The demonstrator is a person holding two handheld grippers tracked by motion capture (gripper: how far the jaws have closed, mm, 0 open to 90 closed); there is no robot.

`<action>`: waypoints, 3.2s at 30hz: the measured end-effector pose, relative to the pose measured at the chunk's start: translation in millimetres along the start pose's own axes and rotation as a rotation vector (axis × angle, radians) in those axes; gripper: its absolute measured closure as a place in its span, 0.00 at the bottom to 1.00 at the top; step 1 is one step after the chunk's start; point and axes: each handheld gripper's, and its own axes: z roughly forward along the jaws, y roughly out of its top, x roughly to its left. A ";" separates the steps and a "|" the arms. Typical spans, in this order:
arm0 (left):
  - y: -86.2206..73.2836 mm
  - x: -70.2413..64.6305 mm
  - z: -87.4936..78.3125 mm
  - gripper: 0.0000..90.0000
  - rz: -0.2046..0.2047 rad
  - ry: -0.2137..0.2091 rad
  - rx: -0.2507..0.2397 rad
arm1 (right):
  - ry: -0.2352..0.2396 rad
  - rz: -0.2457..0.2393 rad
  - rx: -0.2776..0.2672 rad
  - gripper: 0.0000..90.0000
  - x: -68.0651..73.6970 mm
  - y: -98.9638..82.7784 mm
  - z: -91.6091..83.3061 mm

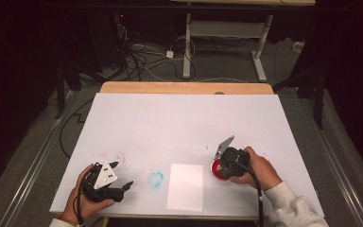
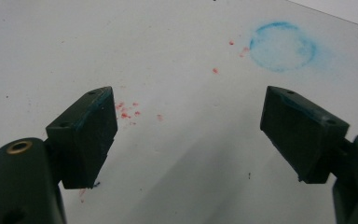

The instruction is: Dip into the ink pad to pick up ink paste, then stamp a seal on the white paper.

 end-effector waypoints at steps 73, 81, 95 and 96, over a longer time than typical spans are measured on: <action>-1.3 -5.1 -4.0 0.20 0.009 0.002 0.010 | 0.024 -0.128 -0.273 0.84 56.8 51.9 -19.4; -1.8 -4.7 -3.9 0.20 0.006 0.000 0.008 | 0.043 -0.156 -0.222 0.84 67.0 58.9 -2.4; -1.8 -5.0 -3.3 0.20 0.008 -0.005 0.014 | 0.095 -0.207 -0.110 0.84 76.3 62.4 21.0; -1.8 -5.0 -3.1 0.20 0.009 -0.005 0.015 | 0.095 -0.210 -0.100 0.84 76.7 62.6 21.6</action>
